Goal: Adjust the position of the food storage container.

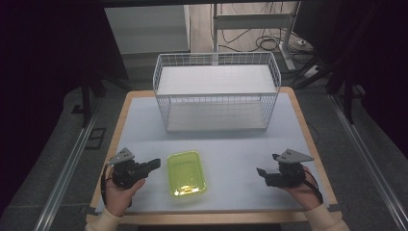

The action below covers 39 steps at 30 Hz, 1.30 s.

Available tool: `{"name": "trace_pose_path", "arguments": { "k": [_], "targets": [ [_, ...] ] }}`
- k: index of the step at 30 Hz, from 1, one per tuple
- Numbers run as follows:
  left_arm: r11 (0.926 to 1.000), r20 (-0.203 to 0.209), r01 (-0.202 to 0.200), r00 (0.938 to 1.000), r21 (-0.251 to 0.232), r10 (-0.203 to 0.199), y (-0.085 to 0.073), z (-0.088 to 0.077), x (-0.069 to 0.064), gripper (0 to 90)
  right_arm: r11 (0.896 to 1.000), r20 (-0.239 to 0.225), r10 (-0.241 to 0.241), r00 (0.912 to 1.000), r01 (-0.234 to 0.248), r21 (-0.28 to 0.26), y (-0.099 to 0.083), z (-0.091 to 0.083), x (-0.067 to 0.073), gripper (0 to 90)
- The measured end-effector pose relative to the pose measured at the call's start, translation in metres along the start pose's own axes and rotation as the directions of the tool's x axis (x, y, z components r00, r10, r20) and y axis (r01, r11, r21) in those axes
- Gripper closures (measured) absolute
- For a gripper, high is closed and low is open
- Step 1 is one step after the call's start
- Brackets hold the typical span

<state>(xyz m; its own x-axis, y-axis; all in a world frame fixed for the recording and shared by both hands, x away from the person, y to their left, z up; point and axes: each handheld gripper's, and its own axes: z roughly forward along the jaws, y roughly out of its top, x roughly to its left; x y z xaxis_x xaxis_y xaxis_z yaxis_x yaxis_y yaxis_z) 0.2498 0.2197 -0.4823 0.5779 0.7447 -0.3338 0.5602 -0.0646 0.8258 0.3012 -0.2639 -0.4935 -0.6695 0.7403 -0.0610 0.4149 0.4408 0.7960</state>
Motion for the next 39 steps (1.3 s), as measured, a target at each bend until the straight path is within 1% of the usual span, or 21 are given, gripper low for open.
{"name": "trace_pose_path", "arguments": {
  "k": [3,4,8,10,11,12,14,16,17,18,20,22,24,27,29,31,34,37,38,39],
  "targets": [
    [0.9992,0.018,-0.039,0.9991,0.003,0.039,0.006,0.002,-0.010,89.9,1.000,0.005,0.004,1.0000,-0.004,-0.002,0.000,-0.001,-0.001,19.8],
    [0.9982,0.025,-0.059,0.9979,0.001,0.059,0.010,0.003,-0.015,89.9,1.000,0.005,0.008,1.0000,-0.008,-0.002,0.000,-0.001,-0.001,19.8],
    [0.9960,0.062,-0.089,0.9941,-0.002,0.089,0.023,0.010,-0.029,89.9,1.000,0.006,0.013,0.9999,-0.013,-0.005,0.001,-0.002,-0.001,20.3],
    [0.9938,0.092,-0.110,0.9899,0.017,0.108,0.028,0.019,-0.038,89.8,1.000,0.006,0.014,0.9999,-0.014,-0.005,0.001,-0.002,-0.001,20.3],
    [0.9938,0.092,-0.110,0.9899,0.017,0.108,0.028,0.019,-0.038,89.9,1.000,0.005,0.017,0.9998,-0.017,-0.004,0.001,-0.002,-0.001,20.3],
    [0.9909,0.125,-0.128,0.9846,0.041,0.122,0.031,0.030,-0.048,89.8,1.000,0.004,0.018,0.9998,-0.018,-0.003,0.001,-0.002,-0.002,20.3],
    [0.9865,0.151,-0.150,0.9787,0.065,0.139,0.033,0.039,-0.057,89.9,1.000,0.004,0.019,0.9998,-0.019,-0.005,0.001,-0.002,-0.002,20.2],
    [0.9779,0.179,-0.182,0.9705,0.103,0.162,0.034,0.050,-0.069,89.8,1.000,0.008,0.018,0.9998,-0.018,-0.008,0.001,-0.003,-0.003,20.3],
    [0.9779,0.179,-0.182,0.9705,0.103,0.162,0.034,0.050,-0.069,89.8,1.000,0.008,0.018,0.9998,-0.018,-0.008,0.001,-0.003,-0.003,20.3],
    [0.9637,0.195,-0.224,0.9615,0.145,0.194,0.034,0.061,-0.080,89.8,1.000,0.012,0.018,0.9998,-0.017,-0.008,0.001,-0.004,-0.003,20.3],
    [0.9569,0.207,-0.238,0.9572,0.166,0.202,0.033,0.067,-0.087,89.8,1.000,0.015,0.018,0.9997,-0.018,-0.008,0.001,-0.005,-0.003,20.3],
    [0.9517,0.218,-0.247,0.9539,0.182,0.206,0.034,0.073,-0.093,89.8,1.000,0.015,0.015,0.9998,-0.015,-0.008,0.001,-0.004,-0.003,20.3],
    [0.9507,0.226,-0.244,0.9535,0.191,0.200,0.033,0.078,-0.096,89.8,1.000,0.015,0.012,0.9998,-0.012,-0.006,0.000,-0.004,-0.002,20.3],
    [0.9446,0.235,-0.244,0.9529,0.219,0.192,0.030,0.087,-0.100,89.8,1.000,0.018,0.004,0.9998,-0.004,-0.003,0.000,-0.004,-0.002,20.3],
    [0.9378,0.238,-0.248,0.9523,0.243,0.191,0.027,0.091,-0.102,89.8,1.000,0.019,0.003,0.9998,-0.003,-0.003,0.000,-0.004,-0.002,20.3],
    [0.9314,0.233,-0.250,0.9537,0.264,0.190,0.023,0.095,-0.102,89.8,1.000,0.020,0.002,0.9998,-0.002,-0.003,0.000,-0.004,-0.002,20.3],
    [0.9228,0.217,-0.248,0.9581,0.295,0.188,0.019,0.098,-0.101,89.8,1.000,0.020,0.001,0.9998,-0.001,0.001,0.000,-0.003,-0.002,20.2],
    [0.9190,0.205,-0.245,0.9607,0.309,0.187,0.016,0.101,-0.100,89.7,1.000,0.019,0.000,0.9998,0.000,0.002,0.000,-0.003,-0.002,20.3],
    [0.9202,0.200,-0.240,0.9624,0.309,0.184,0.016,0.102,-0.100,89.8,1.000,0.020,0.002,0.9998,-0.002,0.000,0.000,-0.004,-0.002,20.3],
    [0.9175,0.197,-0.243,0.9624,0.315,0.188,0.015,0.103,-0.100,89.8,1.000,0.021,0.002,0.9998,-0.002,-0.001,0.000,-0.004,-0.003,20.3]
  ]
}}
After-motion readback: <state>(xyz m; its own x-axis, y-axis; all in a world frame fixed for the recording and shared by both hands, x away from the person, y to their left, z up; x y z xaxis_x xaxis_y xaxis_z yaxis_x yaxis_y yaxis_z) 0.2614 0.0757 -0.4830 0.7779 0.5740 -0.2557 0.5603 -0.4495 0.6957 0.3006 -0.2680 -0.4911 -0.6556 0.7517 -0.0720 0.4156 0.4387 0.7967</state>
